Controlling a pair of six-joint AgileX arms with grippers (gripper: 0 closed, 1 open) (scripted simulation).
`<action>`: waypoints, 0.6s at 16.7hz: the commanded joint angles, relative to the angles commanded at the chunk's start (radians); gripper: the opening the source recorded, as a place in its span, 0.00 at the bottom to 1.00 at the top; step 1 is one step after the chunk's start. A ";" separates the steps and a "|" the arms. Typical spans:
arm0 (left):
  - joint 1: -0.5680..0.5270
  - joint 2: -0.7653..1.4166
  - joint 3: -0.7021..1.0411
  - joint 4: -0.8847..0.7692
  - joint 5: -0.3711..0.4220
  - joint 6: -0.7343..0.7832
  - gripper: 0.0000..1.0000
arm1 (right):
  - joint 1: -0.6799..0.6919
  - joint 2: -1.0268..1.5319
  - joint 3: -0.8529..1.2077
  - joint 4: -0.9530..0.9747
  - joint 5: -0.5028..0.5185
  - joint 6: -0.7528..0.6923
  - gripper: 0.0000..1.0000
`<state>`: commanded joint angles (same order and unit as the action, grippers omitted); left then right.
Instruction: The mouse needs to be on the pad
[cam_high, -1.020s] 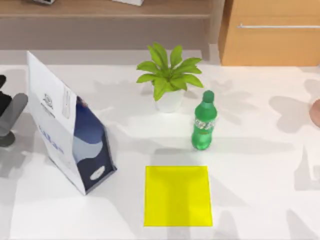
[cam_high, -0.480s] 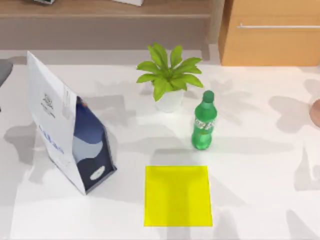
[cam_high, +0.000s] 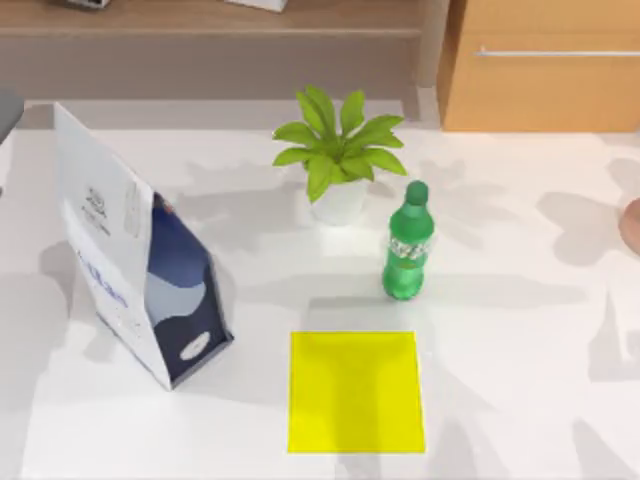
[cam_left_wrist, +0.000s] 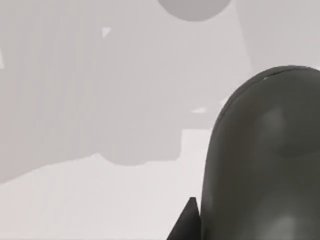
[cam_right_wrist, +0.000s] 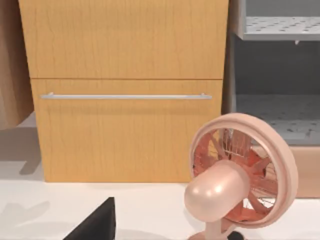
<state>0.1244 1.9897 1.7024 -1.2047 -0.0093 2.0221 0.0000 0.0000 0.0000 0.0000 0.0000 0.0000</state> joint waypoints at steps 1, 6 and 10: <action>-0.021 -0.026 0.025 0.011 0.009 0.008 0.00 | 0.000 0.000 0.000 0.000 0.000 0.000 1.00; -0.223 -0.161 0.175 0.074 0.105 0.067 0.00 | 0.000 0.000 0.000 0.000 0.000 0.000 1.00; -0.467 -0.163 0.230 0.086 0.204 0.110 0.00 | 0.000 0.000 0.000 0.000 0.000 0.000 1.00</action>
<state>-0.3427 1.8263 1.9322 -1.1189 0.1943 2.1316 0.0000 0.0000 0.0000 0.0000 0.0000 0.0000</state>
